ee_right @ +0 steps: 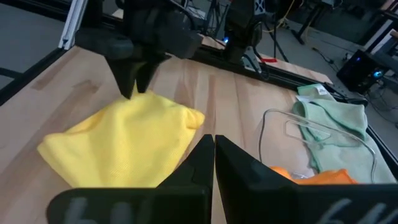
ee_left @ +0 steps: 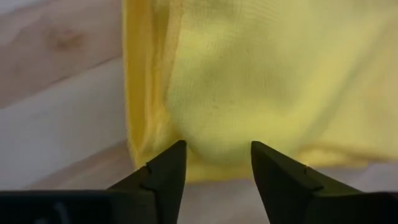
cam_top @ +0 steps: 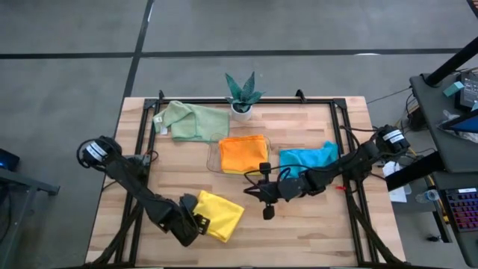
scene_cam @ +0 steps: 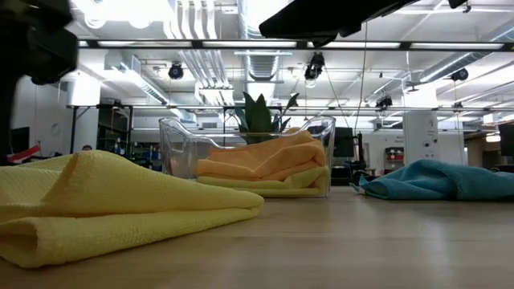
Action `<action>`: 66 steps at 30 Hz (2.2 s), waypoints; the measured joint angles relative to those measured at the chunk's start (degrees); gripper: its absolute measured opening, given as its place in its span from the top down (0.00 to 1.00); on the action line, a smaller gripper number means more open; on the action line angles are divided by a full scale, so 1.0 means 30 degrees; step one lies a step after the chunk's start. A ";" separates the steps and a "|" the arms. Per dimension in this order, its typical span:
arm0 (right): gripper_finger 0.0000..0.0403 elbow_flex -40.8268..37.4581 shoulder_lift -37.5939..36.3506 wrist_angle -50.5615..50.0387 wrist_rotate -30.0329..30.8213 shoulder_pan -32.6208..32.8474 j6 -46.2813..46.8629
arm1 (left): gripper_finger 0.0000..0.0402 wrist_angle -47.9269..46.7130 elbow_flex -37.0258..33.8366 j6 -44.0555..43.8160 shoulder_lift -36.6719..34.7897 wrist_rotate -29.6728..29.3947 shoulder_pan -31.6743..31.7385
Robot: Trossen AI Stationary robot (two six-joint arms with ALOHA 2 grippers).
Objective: Fold microfiber towels
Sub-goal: Fold the yellow microfiber towel
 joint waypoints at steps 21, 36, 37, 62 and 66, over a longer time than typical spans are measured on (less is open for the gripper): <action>0.98 0.0003 0.0000 -0.0006 0.0000 -0.0028 0.0000 | 0.99 -0.0638 0.1213 0.2616 0.0551 0.0509 0.0488; 0.98 -0.0007 0.1205 0.0778 -0.4554 -0.0041 0.1498 | 1.00 -0.3826 0.2245 0.2552 -0.0087 0.4759 0.0481; 0.98 -0.0002 0.1566 0.1028 -0.4592 -0.0035 0.1461 | 1.00 -0.3732 0.2303 0.2566 -0.0116 0.5427 0.0478; 0.98 0.2237 0.3847 -0.0832 -0.4452 -0.0159 0.1301 | 0.56 -0.4322 0.1893 0.2579 -0.0086 1.1089 0.0364; 0.98 0.2237 0.3847 -0.1088 -0.4447 -0.0159 0.1197 | 0.55 -0.4213 0.2062 0.2645 -0.0094 1.2362 0.0292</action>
